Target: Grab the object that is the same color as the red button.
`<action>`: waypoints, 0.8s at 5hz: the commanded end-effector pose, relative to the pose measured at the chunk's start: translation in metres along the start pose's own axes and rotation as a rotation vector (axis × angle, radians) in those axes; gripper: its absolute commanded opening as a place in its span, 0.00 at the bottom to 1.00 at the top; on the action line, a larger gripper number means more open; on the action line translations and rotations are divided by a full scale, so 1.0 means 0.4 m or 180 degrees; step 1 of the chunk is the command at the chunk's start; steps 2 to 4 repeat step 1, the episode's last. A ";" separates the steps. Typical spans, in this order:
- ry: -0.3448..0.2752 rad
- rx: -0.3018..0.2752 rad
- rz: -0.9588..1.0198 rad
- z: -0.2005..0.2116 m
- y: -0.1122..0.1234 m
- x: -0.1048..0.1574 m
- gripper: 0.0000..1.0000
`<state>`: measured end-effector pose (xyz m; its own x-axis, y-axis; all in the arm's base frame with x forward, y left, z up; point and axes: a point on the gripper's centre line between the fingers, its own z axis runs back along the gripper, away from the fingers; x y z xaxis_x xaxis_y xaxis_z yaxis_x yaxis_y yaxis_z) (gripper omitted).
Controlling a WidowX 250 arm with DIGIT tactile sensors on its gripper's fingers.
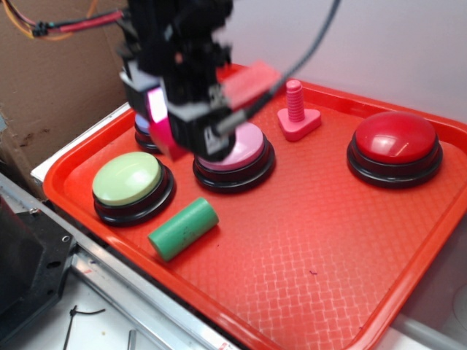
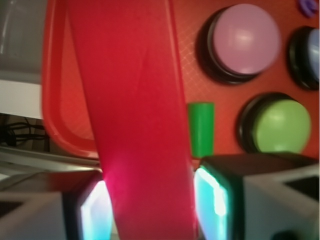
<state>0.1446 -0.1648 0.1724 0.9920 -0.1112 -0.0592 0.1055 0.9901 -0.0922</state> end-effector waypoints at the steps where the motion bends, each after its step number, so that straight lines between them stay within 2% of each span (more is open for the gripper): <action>1: -0.0373 0.0123 0.0283 0.243 -0.092 -0.061 0.00; 4: -0.0373 0.0123 0.0283 0.243 -0.092 -0.061 0.00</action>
